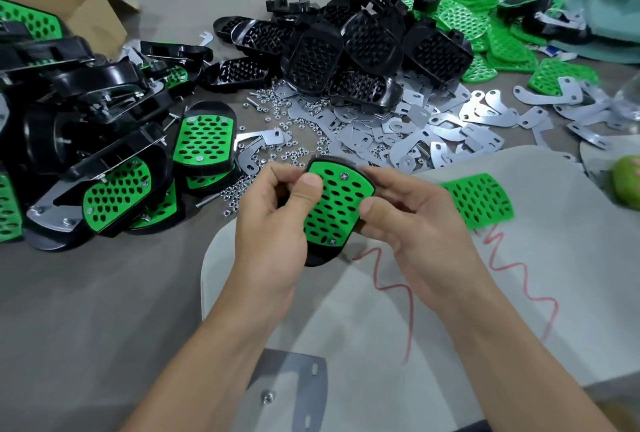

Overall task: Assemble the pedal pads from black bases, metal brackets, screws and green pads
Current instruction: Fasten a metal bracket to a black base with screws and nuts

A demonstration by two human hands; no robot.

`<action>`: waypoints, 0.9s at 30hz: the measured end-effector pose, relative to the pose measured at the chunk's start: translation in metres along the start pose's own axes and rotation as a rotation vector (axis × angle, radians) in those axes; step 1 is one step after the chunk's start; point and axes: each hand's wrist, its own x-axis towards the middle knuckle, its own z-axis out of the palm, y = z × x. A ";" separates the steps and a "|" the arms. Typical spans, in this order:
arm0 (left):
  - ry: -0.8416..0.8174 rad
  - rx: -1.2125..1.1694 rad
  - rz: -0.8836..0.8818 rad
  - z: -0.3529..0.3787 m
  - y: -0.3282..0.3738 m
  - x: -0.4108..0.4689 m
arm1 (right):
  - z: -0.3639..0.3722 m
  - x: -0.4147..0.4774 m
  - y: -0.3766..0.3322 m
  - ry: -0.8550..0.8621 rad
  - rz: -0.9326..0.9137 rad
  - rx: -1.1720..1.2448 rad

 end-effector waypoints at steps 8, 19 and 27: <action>-0.274 0.530 0.203 -0.025 0.021 0.007 | 0.005 -0.004 -0.004 0.039 -0.187 -0.075; -0.216 0.687 0.411 -0.013 0.027 -0.005 | 0.010 -0.009 -0.005 0.039 -0.280 -0.212; -0.211 0.468 0.290 -0.015 0.022 0.003 | 0.015 -0.005 -0.004 0.070 -0.220 -0.247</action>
